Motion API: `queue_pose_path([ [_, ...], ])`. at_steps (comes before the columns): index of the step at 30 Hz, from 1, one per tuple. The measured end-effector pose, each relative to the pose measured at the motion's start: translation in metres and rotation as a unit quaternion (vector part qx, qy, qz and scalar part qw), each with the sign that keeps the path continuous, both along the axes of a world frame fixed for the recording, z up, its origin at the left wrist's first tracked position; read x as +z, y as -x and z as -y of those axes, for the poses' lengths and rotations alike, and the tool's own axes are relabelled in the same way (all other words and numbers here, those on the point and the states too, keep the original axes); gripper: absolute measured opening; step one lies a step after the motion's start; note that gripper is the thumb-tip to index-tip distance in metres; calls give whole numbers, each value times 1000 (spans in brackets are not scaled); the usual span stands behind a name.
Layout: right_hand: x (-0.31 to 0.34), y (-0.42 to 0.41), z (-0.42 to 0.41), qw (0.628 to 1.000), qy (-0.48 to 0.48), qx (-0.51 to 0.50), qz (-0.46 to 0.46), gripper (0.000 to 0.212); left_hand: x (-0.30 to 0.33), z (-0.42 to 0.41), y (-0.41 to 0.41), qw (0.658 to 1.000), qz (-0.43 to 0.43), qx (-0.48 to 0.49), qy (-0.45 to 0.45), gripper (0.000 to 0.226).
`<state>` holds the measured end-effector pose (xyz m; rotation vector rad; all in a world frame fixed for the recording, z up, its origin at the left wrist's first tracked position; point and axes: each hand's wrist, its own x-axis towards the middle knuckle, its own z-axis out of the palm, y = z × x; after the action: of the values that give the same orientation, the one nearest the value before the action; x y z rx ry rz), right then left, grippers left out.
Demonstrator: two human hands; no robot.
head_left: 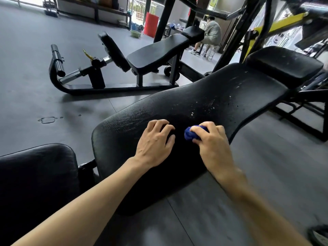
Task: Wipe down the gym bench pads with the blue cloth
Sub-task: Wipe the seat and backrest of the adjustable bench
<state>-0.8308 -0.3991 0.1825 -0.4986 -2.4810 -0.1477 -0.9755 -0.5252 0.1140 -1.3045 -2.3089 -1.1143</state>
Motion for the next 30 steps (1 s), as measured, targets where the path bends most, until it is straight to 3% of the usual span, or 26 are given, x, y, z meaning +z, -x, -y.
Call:
queue_pose_path([
  [4,20,68,-23,998,35,-50,22,27,-6,-3,-1,1000,-9,-1,14,44],
  [11,0,-48,16,999,15,-36,15,37,-14,-2,0,1000,-14,-2,2,45],
  [18,29,47,-34,996,51,-79,-1,26,-13,-1,-1,1000,-11,-8,7,47],
  [25,1,-64,8,996,30,-76,-42,32,-13,-1,-1,1000,-10,-1,14,46],
  [30,27,16,-51,993,36,-96,-62,26,-12,1,-3,1000,-2,-3,21,49],
])
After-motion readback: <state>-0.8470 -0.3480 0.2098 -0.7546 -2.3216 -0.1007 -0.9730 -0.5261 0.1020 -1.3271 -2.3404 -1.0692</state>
